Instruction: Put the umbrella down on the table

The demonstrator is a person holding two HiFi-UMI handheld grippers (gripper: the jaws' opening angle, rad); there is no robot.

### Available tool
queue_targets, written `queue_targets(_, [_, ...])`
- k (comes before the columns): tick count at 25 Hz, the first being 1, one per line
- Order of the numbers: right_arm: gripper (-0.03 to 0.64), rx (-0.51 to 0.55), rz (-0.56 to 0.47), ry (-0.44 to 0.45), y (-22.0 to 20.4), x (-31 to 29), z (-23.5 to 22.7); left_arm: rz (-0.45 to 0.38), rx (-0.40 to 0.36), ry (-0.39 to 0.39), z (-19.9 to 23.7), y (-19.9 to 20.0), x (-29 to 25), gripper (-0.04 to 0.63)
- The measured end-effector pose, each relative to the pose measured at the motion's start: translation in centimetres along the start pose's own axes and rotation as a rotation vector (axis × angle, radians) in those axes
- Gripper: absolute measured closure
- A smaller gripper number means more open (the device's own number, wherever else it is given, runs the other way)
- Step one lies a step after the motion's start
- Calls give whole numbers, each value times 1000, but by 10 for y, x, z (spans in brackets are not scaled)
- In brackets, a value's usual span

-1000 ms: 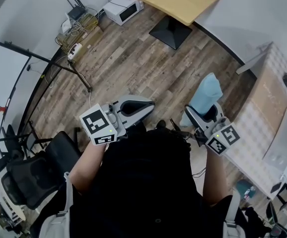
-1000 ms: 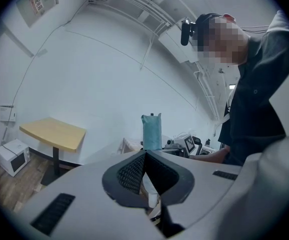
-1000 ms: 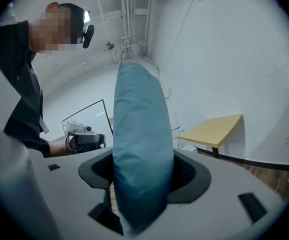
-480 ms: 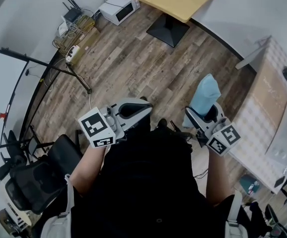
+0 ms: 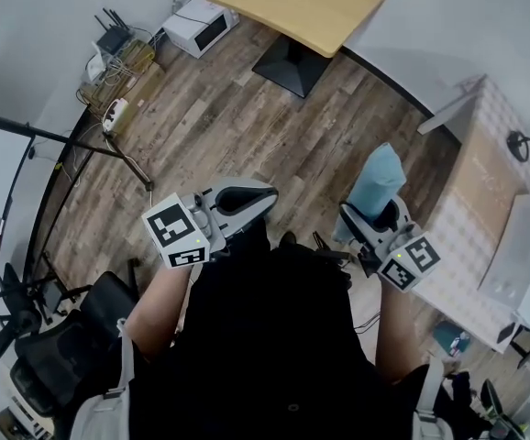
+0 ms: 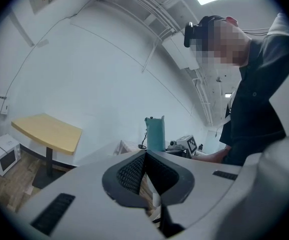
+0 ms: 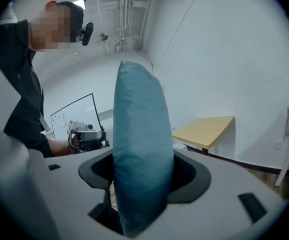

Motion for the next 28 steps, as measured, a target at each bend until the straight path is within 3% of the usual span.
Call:
queue_targets(12, [322,24,-74,-107,58,-88,-15,-39,-60,-107,118,69,18,583])
queue_targets(23, [322,2,-108,-251,77,-138,-28,-40,-7,-258,187,78,17,583])
queue_targets(28, [322,-4,-80,-253,73,-151,-34,-57,23,-263,212,78,12,583])
Point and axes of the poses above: the fingertips, and each gripper's own axes: x backward along the fingers, z to its left, y out of its top, the point moved 2 cm from there along x, backward along the fingers, and after that the axes turned 6 degrees about -y, right-handed, at the moved point
